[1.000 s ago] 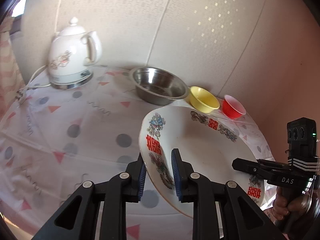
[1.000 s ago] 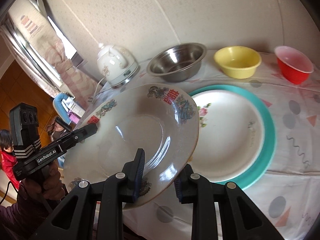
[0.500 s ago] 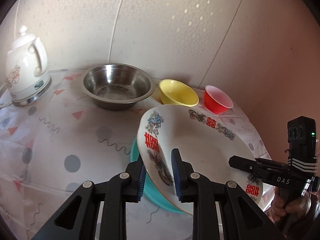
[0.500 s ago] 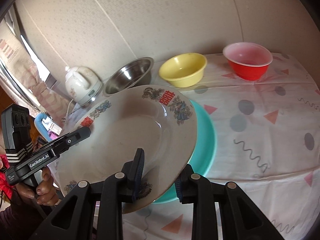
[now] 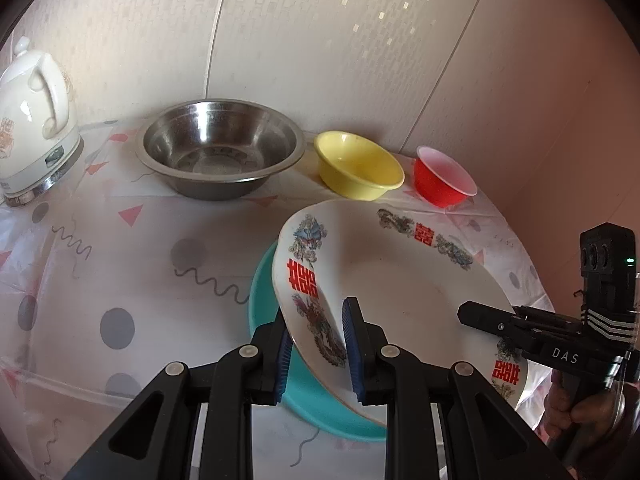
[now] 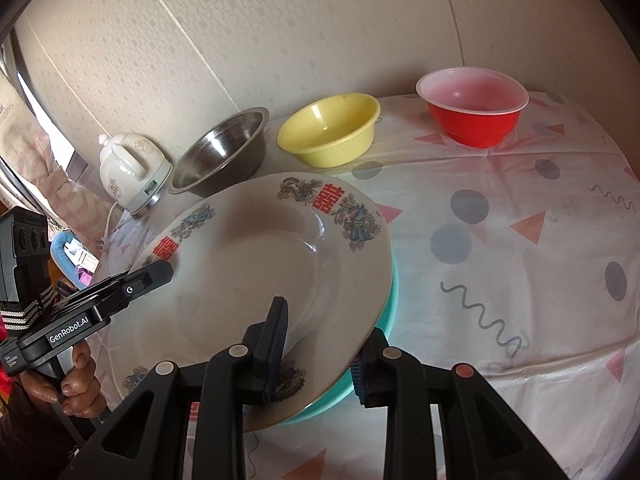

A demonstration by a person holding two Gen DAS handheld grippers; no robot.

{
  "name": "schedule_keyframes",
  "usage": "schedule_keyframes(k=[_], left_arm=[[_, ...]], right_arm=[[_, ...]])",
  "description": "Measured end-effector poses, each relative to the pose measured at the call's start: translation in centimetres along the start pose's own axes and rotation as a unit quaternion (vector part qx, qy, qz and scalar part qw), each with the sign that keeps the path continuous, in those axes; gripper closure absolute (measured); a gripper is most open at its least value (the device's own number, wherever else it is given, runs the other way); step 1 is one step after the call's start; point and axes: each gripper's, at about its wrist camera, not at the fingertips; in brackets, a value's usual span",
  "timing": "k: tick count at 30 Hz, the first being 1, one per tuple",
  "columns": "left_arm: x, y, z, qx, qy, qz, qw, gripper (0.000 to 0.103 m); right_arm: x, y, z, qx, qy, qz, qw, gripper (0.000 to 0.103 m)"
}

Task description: Organize plates and bowls

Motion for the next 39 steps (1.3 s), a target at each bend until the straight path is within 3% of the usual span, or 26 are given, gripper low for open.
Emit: schedule_keyframes(k=[19, 39], left_arm=[[-1.0, 0.4, -0.5, 0.014, 0.008, 0.016, 0.9997, 0.079], [-1.4, -0.1, -0.3, 0.041, 0.001, 0.021, 0.9989, 0.078]], right_arm=[[-0.8, 0.1, -0.4, 0.001, 0.017, -0.010, 1.000, 0.075], [-1.3, 0.1, -0.2, -0.019, -0.007, -0.011, 1.000, 0.076]])
Point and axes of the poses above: each gripper's, at about its wrist camera, not at the fingertips, and z roughly against the way its jaws point, y to its left, x to its top, and after that the axes turned 3 degrees about y, right-handed
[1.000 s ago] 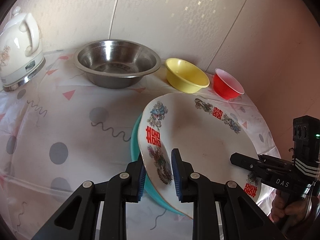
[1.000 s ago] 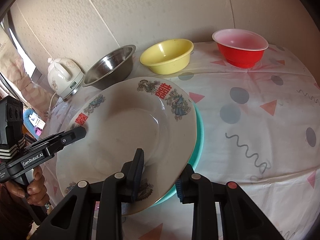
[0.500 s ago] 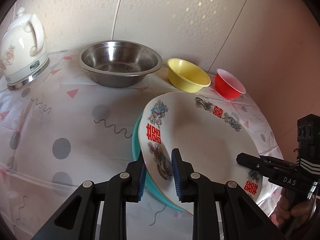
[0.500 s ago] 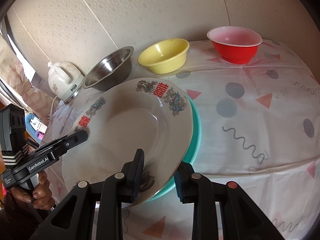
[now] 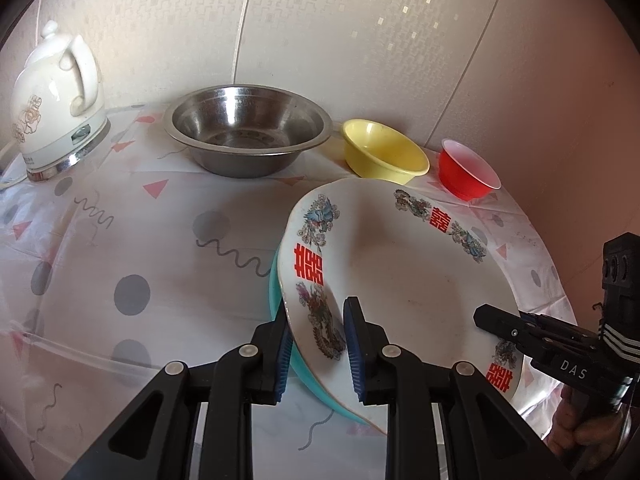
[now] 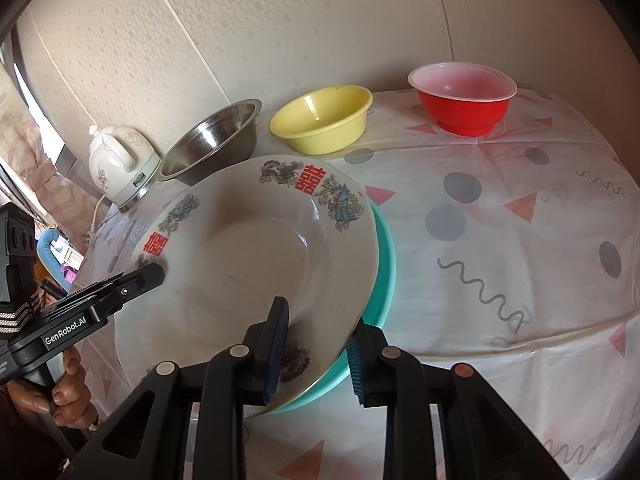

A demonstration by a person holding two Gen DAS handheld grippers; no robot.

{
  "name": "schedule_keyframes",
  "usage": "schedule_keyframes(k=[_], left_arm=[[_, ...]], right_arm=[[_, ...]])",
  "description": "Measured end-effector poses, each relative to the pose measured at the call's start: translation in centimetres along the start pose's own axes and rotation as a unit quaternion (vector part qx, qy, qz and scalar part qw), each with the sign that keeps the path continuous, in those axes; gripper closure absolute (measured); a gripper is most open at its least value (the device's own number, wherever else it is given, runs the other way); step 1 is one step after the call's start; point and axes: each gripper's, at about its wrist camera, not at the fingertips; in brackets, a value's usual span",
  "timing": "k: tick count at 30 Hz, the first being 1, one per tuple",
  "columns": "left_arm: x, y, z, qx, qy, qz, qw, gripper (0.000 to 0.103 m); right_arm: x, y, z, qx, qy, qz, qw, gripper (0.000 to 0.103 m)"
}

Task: Organize plates and bowls
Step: 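Lower the large plate onto the rose and teal plates, open the right gripper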

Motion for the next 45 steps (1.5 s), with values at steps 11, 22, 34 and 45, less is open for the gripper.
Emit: schedule_keyframes(k=[11, 22, 34, 45], left_arm=[[0.0, 0.3, 1.3, 0.001, -0.007, 0.012, 0.9999, 0.079], [-0.5, 0.9, 3.7, 0.017, -0.024, 0.023, 0.9993, 0.079], [-1.0, 1.5, 6.6, 0.026, -0.047, 0.031, 0.9981, 0.078], [-1.5, 2.4, 6.9, 0.026, -0.043, 0.047, 0.9976, 0.078]], right_arm=[[0.0, 0.2, 0.4, 0.002, 0.011, -0.008, 1.000, 0.073], [-0.6, 0.2, 1.9, -0.009, 0.004, -0.010, 1.000, 0.073], [0.1, 1.2, 4.2, -0.003, -0.021, -0.005, 1.000, 0.073], [0.1, 4.4, 3.5, 0.027, -0.004, 0.025, 0.999, 0.073]])
Point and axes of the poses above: each gripper's, at about its wrist camera, not at the fingertips, and z roughly against the way its jaws point, y to its left, x to its top, and after that the axes turned 3 degrees about y, right-handed
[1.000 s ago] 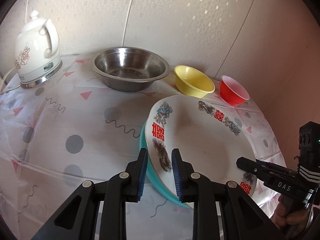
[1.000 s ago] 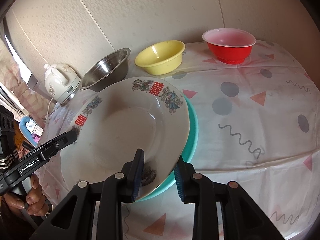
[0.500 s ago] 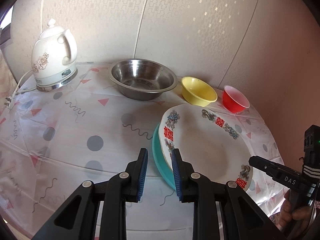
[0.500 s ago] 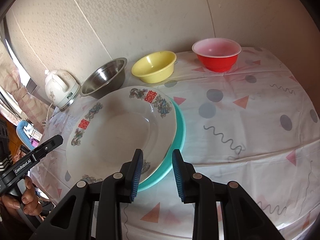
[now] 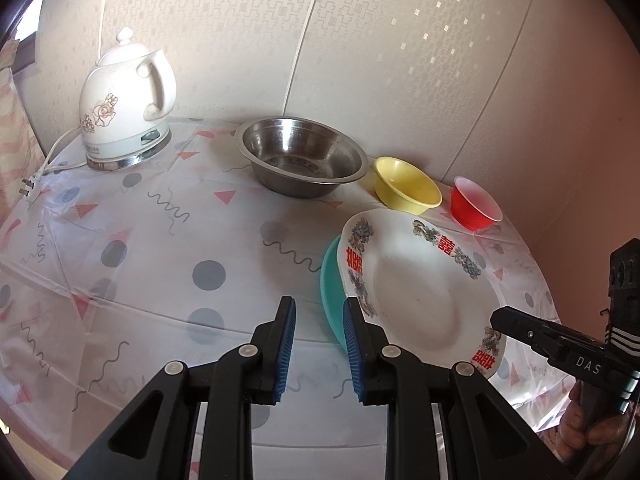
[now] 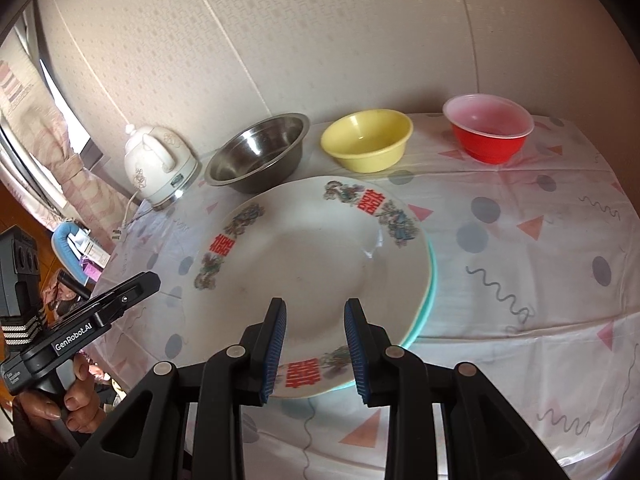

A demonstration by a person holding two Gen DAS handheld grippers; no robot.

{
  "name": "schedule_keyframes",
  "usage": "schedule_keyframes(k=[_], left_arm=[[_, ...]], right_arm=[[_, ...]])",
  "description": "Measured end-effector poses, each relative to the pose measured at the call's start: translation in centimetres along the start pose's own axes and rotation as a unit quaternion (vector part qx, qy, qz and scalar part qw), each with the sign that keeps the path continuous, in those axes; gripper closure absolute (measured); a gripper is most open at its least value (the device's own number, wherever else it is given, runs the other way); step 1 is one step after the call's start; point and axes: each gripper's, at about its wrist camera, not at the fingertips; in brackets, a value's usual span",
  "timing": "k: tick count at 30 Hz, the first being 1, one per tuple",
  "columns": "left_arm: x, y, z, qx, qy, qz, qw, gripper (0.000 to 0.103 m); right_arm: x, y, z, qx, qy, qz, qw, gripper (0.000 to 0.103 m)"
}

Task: Organize plates and bowls
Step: 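Lower the large plate onto the rose and teal plates, open the right gripper, then move the left tool toward the rim of the steel basin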

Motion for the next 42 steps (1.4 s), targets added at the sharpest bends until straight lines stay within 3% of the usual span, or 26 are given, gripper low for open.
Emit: schedule_keyframes(k=[17, 26, 30, 42], left_arm=[[0.8, 1.7, -1.0, 0.004, 0.014, 0.023, 0.9996, 0.078], [4.3, 5.2, -2.7, 0.034, 0.022, 0.054, 0.9977, 0.078], [5.9, 5.8, -3.8, 0.064, 0.028, 0.047, 0.9964, 0.078], [9.1, 7.1, -7.3, 0.057, 0.052, 0.059, 0.9953, 0.077]], right_arm=[[3.1, 2.3, -2.0, 0.070, 0.024, -0.008, 0.997, 0.073], [8.1, 3.7, -5.9, 0.100, 0.034, -0.020, 0.994, 0.073], [10.2, 3.3, -7.5, 0.097, 0.032, -0.038, 0.994, 0.073], [14.3, 1.4, -11.1, 0.103, 0.045, -0.092, 0.989, 0.072]])
Point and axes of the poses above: each gripper's, at about its wrist camera, not at the fingertips, and z roughly against the way its jaws point, y to its left, x to its top, and after that the axes turned 3 degrees about y, right-handed
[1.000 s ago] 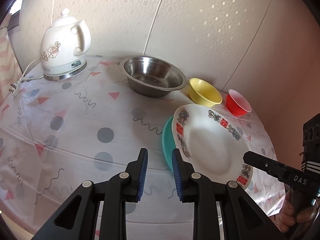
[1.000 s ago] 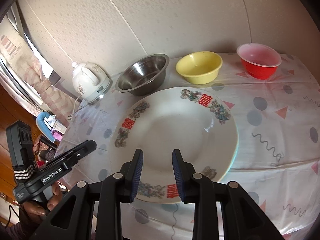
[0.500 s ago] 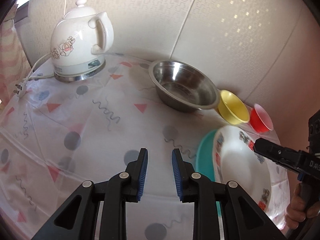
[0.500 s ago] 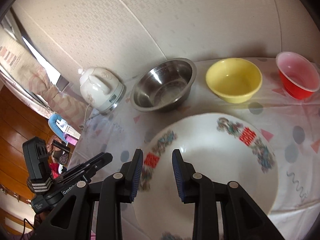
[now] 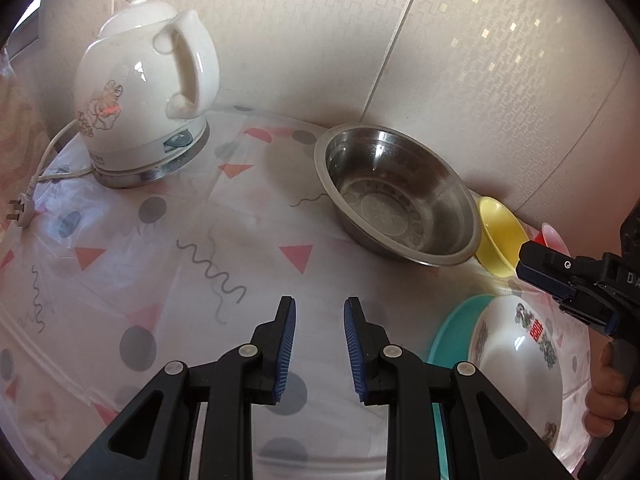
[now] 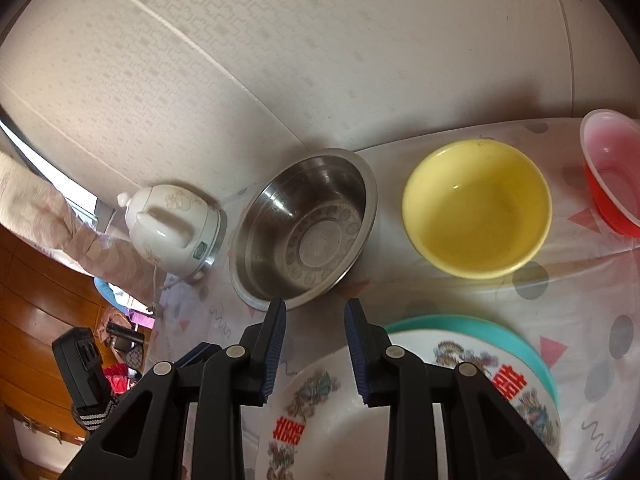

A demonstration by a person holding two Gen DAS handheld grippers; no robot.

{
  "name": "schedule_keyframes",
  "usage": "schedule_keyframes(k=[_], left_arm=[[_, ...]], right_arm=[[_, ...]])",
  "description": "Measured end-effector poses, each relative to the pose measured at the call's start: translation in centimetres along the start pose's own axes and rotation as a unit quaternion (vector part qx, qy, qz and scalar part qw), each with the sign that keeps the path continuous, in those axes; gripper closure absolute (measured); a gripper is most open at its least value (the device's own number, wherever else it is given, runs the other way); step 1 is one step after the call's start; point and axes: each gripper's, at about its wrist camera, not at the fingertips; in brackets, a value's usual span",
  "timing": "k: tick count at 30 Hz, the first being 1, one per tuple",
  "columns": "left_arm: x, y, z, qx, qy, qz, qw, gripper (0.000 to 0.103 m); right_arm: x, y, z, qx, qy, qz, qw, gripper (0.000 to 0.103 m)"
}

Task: Organize plates and bowls
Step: 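Move the left tool toward the rim of the steel basin, then close the left gripper on the steel basin rim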

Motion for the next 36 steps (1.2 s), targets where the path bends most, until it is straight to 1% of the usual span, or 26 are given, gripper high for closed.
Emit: schedule_keyframes(k=[3, 6, 8, 10, 12, 14, 19, 24, 26, 30, 32, 33, 34, 36], left_arm=[[1.0, 0.4, -0.5, -0.005, 0.002, 0.006, 1.0000, 0.075], [2.2, 0.8, -0.7, -0.014, -0.006, 0.014, 0.9998, 0.069], [3.0, 1.0, -0.7, -0.017, -0.012, 0.020, 0.9996, 0.062], [3.8, 1.0, -0.7, -0.021, -0.021, 0.021, 0.9993, 0.059], [4.5, 0.8, -1.0, -0.016, -0.025, 0.020, 0.9994, 0.059], [5.2, 0.7, -1.4, -0.021, -0.025, 0.020, 0.9993, 0.059], [6.7, -0.2, -2.5, -0.011, -0.027, -0.002, 0.9996, 0.059], [8.1, 0.0, -4.5, -0.006, -0.014, 0.004, 0.9999, 0.060], [8.2, 0.2, -5.3, -0.004, -0.009, 0.010, 0.9999, 0.065], [8.2, 0.3, -6.2, -0.010, -0.002, 0.011, 0.9999, 0.073], [8.1, 0.1, -6.4, -0.017, -0.004, 0.006, 0.9998, 0.083], [8.0, -0.2, -6.3, -0.020, -0.006, 0.003, 0.9998, 0.086], [7.9, -0.4, -6.3, -0.014, -0.008, -0.001, 0.9999, 0.086], [7.6, -0.8, -6.2, -0.011, -0.012, -0.010, 0.9998, 0.086]], right_arm=[[0.5, -0.3, -0.3, 0.008, 0.003, -0.014, 1.000, 0.072], [1.0, -0.3, -0.7, 0.013, 0.004, -0.023, 1.000, 0.072], [1.3, -0.3, -1.0, 0.014, 0.007, -0.029, 0.999, 0.072], [1.5, -0.5, -1.3, 0.013, 0.009, -0.032, 0.999, 0.072], [1.7, -0.6, -1.7, 0.010, 0.013, -0.037, 0.999, 0.072], [1.8, -0.7, -2.0, 0.008, 0.014, -0.038, 0.999, 0.072], [2.3, -1.1, -2.3, 0.007, 0.020, -0.048, 0.999, 0.072], [3.2, -1.1, -2.8, 0.000, 0.019, -0.046, 0.999, 0.071], [3.4, -1.1, -3.1, -0.006, 0.020, -0.047, 0.999, 0.069], [3.3, -1.4, -3.6, -0.011, 0.026, -0.046, 0.999, 0.069], [3.3, -1.6, -3.9, -0.017, 0.027, -0.048, 0.998, 0.069], [3.4, -1.6, -4.1, -0.018, 0.028, -0.045, 0.998, 0.069], [3.4, -1.6, -4.4, -0.025, 0.030, -0.042, 0.998, 0.069], [3.4, -1.5, -4.9, -0.031, 0.037, -0.038, 0.998, 0.080]])
Point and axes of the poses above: each gripper's, at about its wrist camera, not at the fingertips, and z roughly against the way its jaws point, y to its left, x to its top, and after that the axes turned 3 degrees about y, right-handed
